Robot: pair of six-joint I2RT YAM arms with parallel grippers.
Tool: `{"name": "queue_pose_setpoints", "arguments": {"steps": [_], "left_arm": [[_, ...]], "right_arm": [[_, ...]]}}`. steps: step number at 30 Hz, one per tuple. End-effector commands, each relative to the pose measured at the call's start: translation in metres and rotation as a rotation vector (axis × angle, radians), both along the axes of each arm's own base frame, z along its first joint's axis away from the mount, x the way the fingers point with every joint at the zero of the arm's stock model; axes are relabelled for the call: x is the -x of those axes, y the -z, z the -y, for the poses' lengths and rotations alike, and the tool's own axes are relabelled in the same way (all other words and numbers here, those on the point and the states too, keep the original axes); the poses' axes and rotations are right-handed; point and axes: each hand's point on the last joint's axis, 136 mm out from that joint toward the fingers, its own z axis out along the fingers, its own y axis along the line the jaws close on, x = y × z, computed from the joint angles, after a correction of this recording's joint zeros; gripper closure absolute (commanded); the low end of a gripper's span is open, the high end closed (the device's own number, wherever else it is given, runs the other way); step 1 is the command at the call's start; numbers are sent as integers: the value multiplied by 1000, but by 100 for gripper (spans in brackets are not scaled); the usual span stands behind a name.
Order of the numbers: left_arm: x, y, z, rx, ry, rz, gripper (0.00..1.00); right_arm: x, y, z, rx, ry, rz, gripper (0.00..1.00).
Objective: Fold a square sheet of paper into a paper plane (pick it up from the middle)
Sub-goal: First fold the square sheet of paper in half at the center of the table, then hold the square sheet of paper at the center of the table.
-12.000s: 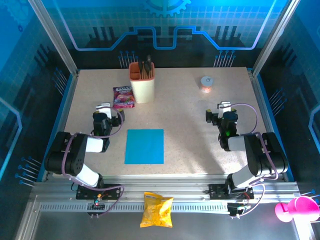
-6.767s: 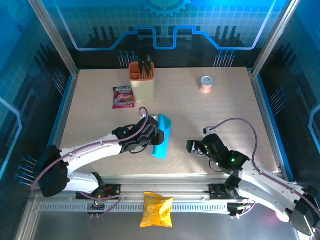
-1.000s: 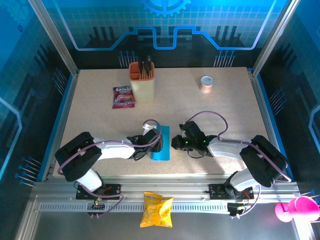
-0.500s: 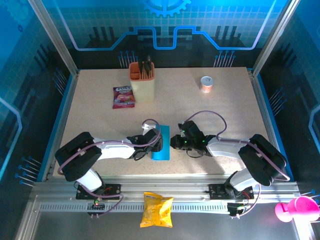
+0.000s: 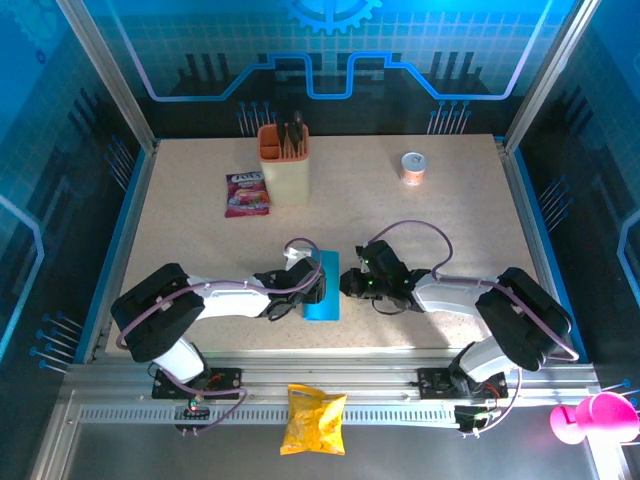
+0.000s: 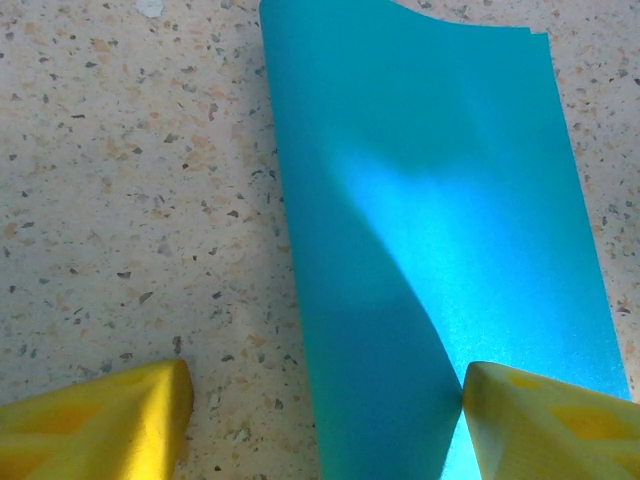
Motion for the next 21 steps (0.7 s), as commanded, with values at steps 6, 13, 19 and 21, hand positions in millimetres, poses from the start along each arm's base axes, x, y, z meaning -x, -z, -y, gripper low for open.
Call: {"name": "queue_pose_setpoints", "arguments": {"steps": [6, 13, 19, 21], "left_arm": [[5, 17, -4, -8, -27, -60, 27], [6, 20, -5, -9, -28, -66, 27], [7, 21, -6, -11, -31, -69, 27], [7, 21, -6, -11, -31, -69, 27]], "right_arm": [[-1, -4, -12, -20, -25, -1, 87], [1, -2, -21, -17, -51, -4, 87], [2, 0, -33, -9, -81, -7, 87], [2, 2, -37, -5, -89, -9, 88]]}}
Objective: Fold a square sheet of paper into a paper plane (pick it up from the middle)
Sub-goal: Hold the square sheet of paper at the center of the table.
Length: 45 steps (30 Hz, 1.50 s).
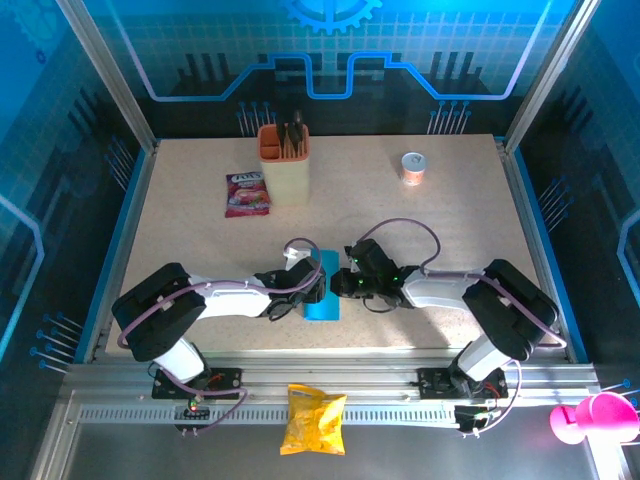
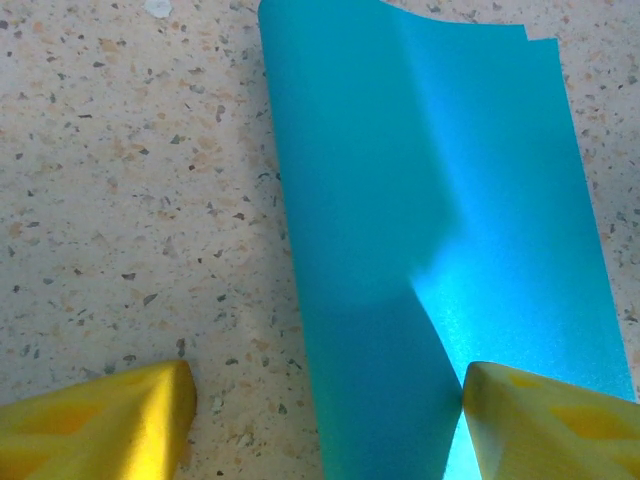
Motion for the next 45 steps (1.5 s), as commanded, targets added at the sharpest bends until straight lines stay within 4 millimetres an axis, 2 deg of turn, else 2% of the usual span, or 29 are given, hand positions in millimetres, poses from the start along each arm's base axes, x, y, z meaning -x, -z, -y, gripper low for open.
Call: {"name": "queue_pose_setpoints", "arguments": {"steps": [1, 12, 19, 24, 30, 33, 37, 45], "left_arm": [[8, 20, -5, -13, -15, -71, 27], [9, 21, -7, -15, -17, -72, 27], [9, 21, -8, -15, -12, -69, 27], [8, 15, -6, -21, 22, -56, 27], [7, 8, -5, -22, 47, -44, 27], [8, 8, -6, -23, 53, -44, 27], [7, 7, -5, -22, 57, -42, 26], [7, 8, -4, -25, 66, -38, 26]], "right_arm": [[2, 0, -13, -2, -35, 0, 88], [5, 21, -6, 41, 1, -39, 91], [8, 31, -8, 29, -4, -65, 92], [6, 16, -8, 10, -6, -34, 90], [-8, -10, 26, 61, 84, 37, 87], [-12, -17, 41, 76, 113, 53, 86], [-13, -18, 47, 81, 115, 51, 86], [-14, -12, 42, 65, 114, 31, 87]]}}
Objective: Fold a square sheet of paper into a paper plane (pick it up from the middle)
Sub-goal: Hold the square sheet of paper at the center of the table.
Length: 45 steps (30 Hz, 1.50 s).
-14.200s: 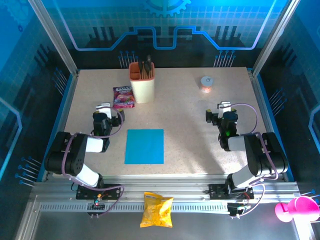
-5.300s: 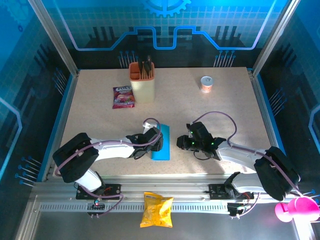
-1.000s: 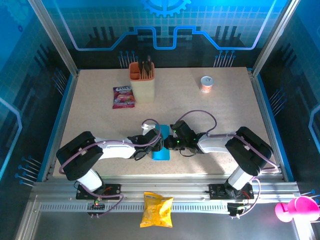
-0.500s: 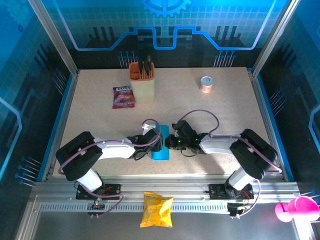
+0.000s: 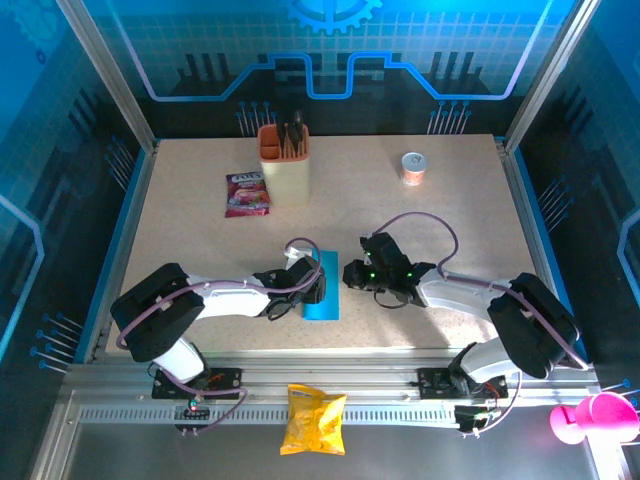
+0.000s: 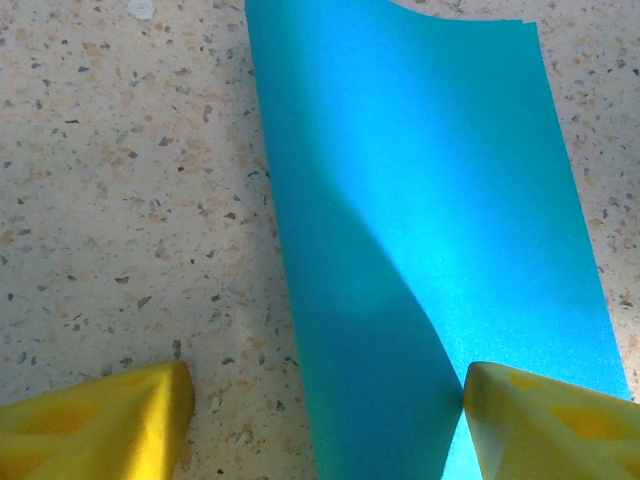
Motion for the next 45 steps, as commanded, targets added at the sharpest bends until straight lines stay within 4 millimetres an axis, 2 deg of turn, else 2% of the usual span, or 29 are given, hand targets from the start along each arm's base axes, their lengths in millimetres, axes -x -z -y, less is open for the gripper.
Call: {"name": "queue_pose_setpoints", "arguments": {"steps": [1, 18, 25, 30, 38, 39, 42, 45], "left_arm": [[6, 10, -5, -15, 23, -36, 26], [8, 12, -7, -22, 16, -38, 26], [7, 10, -8, -14, 11, -34, 26], [3, -9, -6, 38, -9, -35, 26], [-1, -70, -5, 222, 5, -10, 25], [0, -75, -2, 243, 21, -9, 28], [1, -86, 9, 296, 90, -8, 55], [3, -87, 20, 325, 145, -17, 72]], "right_arm": [[1, 9, 3, 15, -2, -19, 87], [9, 26, -46, 7, -122, -54, 88], [14, 52, -39, 56, -95, -116, 91], [23, 71, -29, 87, -61, -169, 95], [31, 85, -18, 132, -35, -200, 96], [31, 86, -18, 133, -35, -201, 96], [31, 89, -18, 139, -33, -205, 96], [33, 92, -18, 141, -34, -211, 96]]}}
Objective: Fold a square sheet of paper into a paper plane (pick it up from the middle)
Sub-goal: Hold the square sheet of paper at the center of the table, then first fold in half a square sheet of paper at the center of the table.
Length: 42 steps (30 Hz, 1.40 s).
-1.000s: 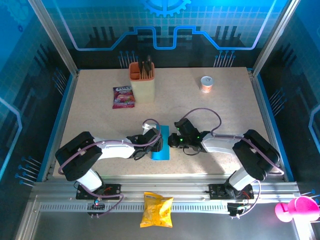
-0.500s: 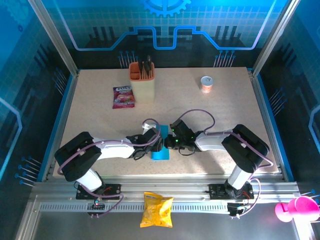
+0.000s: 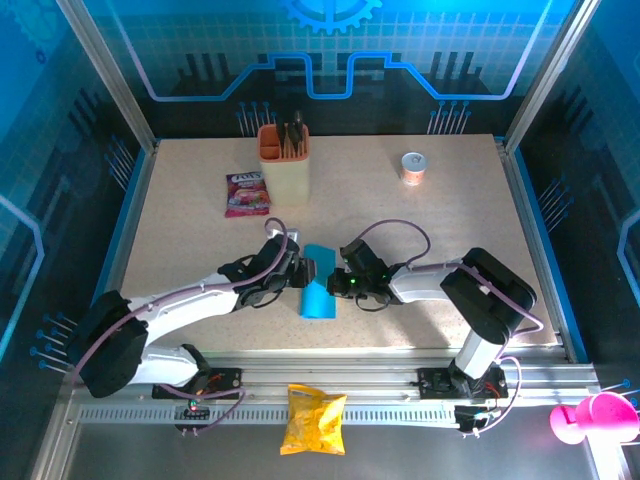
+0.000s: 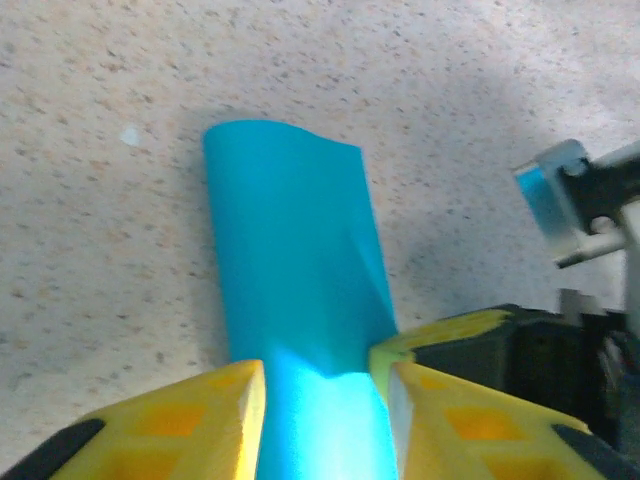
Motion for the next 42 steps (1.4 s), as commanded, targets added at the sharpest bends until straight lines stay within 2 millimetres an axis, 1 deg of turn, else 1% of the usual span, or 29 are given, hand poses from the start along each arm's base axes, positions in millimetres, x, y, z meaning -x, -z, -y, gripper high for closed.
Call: {"name": "queue_pose_setpoints", "arguments": {"steps": [1, 3, 6, 9, 13, 16, 19, 22, 25, 27, 32, 33, 35, 38, 42], "left_arm": [[6, -6, 19, 52, 105, -20, 78], [6, -2, 23, 56, 127, -32, 83], [5, 7, 29, 51, 145, -45, 84], [-1, 18, 27, 24, 138, -59, 84], [-10, 34, 16, -5, 93, -75, 85], [-14, 48, 8, -4, 65, -97, 85], [-9, 69, 0, -21, 53, -143, 86], [-4, 89, -9, -43, 31, -177, 87], [-1, 98, -17, -54, 11, -195, 88], [-2, 93, -17, -46, 8, -188, 89], [-19, 49, -8, 0, 17, -102, 85], [-23, 42, -5, 7, 23, -88, 83], [-32, 33, -3, 9, 31, -74, 82], [-43, 33, -3, 13, 34, -77, 83], [-50, 48, -6, 15, 27, -101, 86]], "right_arm": [[26, 44, 25, 145, 16, -107, 96], [27, 46, 25, 147, 17, -110, 96], [28, 49, 26, 148, 20, -115, 96], [30, 52, 27, 157, 19, -122, 97], [32, 56, 28, 166, 20, -131, 97], [33, 56, 29, 170, 20, -132, 98], [34, 56, 30, 171, 18, -134, 100], [35, 57, 30, 177, 15, -135, 100], [35, 58, 30, 180, 11, -137, 100], [36, 58, 29, 178, 8, -138, 100], [35, 57, 29, 185, 3, -136, 100], [36, 57, 29, 187, 0, -137, 100], [36, 58, 30, 194, 0, -138, 100], [37, 59, 30, 198, -1, -139, 100], [38, 59, 31, 199, -2, -139, 100]]}}
